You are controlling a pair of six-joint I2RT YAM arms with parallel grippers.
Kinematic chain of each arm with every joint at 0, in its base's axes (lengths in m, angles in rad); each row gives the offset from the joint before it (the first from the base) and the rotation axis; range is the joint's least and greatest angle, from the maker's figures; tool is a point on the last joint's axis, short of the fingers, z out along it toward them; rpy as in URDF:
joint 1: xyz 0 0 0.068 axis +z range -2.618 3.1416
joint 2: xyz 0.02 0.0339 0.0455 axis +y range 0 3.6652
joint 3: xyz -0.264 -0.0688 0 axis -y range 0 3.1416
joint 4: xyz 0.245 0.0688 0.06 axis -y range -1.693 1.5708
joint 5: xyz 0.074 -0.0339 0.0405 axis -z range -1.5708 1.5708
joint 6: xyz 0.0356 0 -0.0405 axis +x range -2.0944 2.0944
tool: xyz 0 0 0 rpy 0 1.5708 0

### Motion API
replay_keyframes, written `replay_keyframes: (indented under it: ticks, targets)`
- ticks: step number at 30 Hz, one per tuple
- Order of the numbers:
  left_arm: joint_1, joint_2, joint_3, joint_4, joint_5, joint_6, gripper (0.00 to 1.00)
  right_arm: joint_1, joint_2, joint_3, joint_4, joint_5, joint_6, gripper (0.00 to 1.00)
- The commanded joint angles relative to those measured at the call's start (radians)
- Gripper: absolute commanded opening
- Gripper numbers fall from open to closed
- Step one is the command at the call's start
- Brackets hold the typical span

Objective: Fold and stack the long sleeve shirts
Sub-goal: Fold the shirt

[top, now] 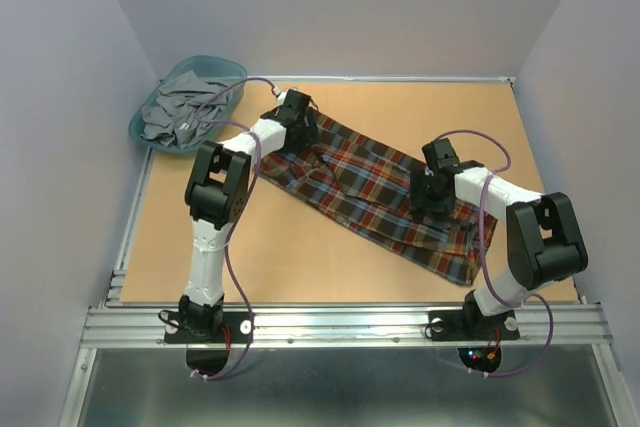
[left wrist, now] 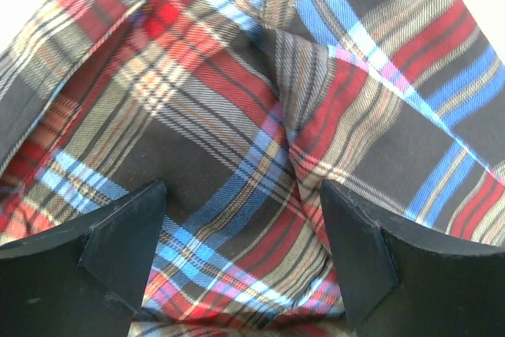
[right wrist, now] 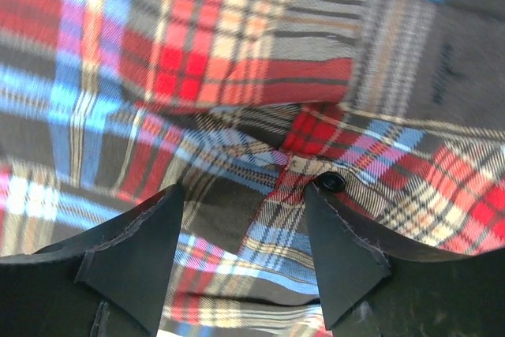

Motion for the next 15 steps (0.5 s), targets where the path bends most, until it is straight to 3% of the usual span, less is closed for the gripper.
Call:
replay_keyframes:
  ticks: [1, 7, 15]
  targets:
    - [0.006, 0.148, 0.160, -0.046, -0.015, 0.048, 0.90, 0.072, 0.064, -0.051, -0.067, -0.194, 0.065, 0.68]
    - [0.006, 0.343, 0.566, -0.056, 0.031, 0.102, 0.91, 0.244, 0.078, -0.031, -0.074, -0.336, 0.175, 0.68]
    - [0.006, 0.444, 0.693, 0.129, 0.144, 0.090, 0.90, 0.420, 0.127, 0.077, -0.079, -0.424, 0.180, 0.69]
